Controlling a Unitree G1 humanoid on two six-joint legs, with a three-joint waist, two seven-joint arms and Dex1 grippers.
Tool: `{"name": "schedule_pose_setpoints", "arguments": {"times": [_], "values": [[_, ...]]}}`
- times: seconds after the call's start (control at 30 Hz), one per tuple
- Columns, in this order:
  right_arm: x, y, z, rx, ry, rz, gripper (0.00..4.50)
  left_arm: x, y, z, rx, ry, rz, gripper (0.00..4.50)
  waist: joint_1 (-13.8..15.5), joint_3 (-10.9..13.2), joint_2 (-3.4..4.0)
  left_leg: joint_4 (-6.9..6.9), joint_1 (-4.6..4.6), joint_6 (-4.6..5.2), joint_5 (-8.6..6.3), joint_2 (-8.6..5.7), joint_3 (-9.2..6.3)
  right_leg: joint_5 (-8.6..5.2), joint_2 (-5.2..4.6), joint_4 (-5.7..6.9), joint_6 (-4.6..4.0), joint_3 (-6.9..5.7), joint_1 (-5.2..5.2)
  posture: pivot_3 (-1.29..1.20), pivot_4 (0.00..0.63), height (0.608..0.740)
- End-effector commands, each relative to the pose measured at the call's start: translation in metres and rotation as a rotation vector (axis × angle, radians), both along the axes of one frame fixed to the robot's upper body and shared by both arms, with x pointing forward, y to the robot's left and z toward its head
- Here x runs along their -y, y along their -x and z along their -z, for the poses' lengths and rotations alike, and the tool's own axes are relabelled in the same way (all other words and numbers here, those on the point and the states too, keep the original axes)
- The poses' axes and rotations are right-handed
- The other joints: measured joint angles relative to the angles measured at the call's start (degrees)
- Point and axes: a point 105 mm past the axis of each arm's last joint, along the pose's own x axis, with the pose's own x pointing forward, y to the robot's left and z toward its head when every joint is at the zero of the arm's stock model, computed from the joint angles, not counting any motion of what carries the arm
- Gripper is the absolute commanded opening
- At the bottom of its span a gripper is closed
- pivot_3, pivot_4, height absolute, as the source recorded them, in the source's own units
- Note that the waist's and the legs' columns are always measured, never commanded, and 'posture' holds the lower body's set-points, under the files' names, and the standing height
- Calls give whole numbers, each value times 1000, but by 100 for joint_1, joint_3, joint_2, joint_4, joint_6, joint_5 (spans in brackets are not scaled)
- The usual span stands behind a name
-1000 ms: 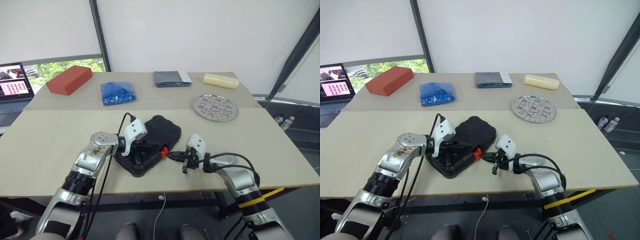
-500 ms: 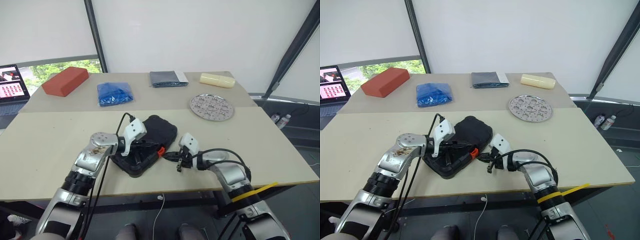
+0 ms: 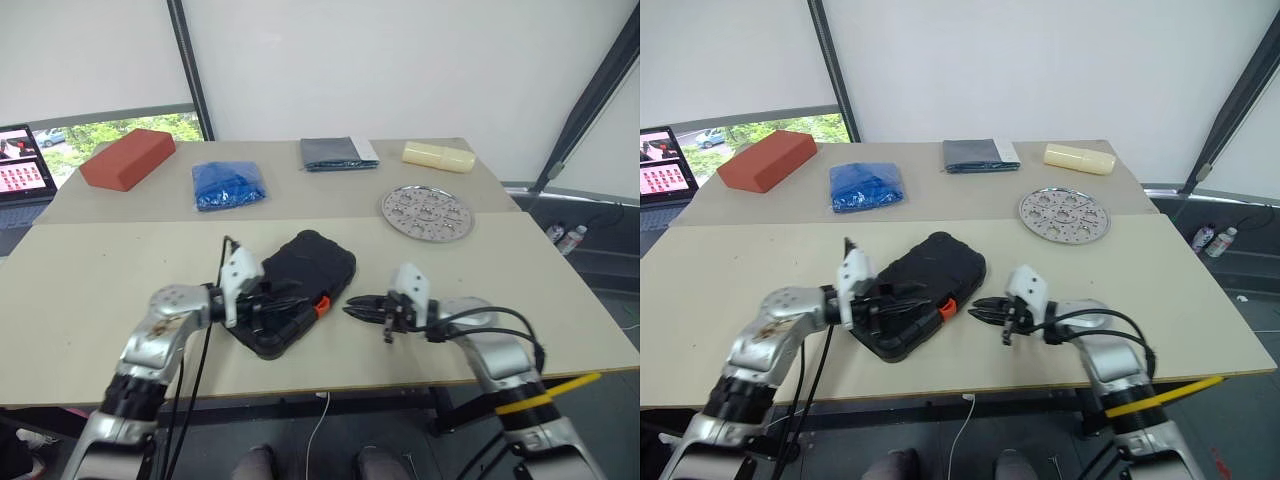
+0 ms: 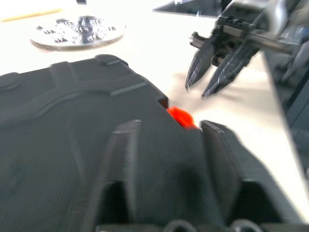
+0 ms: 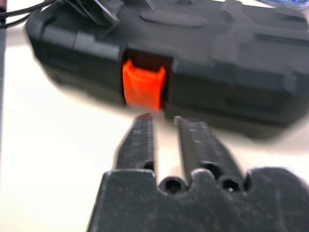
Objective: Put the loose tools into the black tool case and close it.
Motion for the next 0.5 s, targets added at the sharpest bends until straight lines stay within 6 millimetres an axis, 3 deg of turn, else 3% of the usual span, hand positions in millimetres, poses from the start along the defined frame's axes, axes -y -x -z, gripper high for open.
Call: {"name": "schedule_pose_setpoints", "arguments": {"times": [0.03,0.1,0.2,0.23,0.33,0.5], "values": [[23,2,-23,166,-3,-19,2558,-47,8,-14,105,-36,-153,3671,-1,33,-2,-1,-1,-1,-2,0,0,-5,0,-1,3,0,-4,0,150,740],[36,4,-26,215,-2,-33,3255,-70,16,-10,94,-71,-232,4462,21,51,-17,0,-9,-1,-2,-2,1,-25,-2,-4,38,0,-6,0,150,740],[56,6,-24,246,29,-61,4315,-108,30,7,106,-252,-376,4500,41,72,-45,3,-11,-8,-7,-3,3,-34,-8,-15,25,0,-2,0,150,740],[63,6,-25,224,21,-51,4452,-123,38,13,90,-292,-425,4500,40,76,-48,3,-11,-13,-10,-4,4,-41,-10,-20,12,0,-1,0,150,740],[76,2,-26,231,24,-34,4452,-146,56,21,62,-317,-504,4500,45,99,-60,2,-12,-41,-27,-8,21,-38,-31,-28,-2,-1,-5,0,150,740],[92,-5,-25,281,66,14,4452,-151,62,23,57,-285,-583,4500,134,111,-60,3,-12,-55,-35,-9,44,-33,-62,-26,-7,-24,-44,0,150,740]]}}
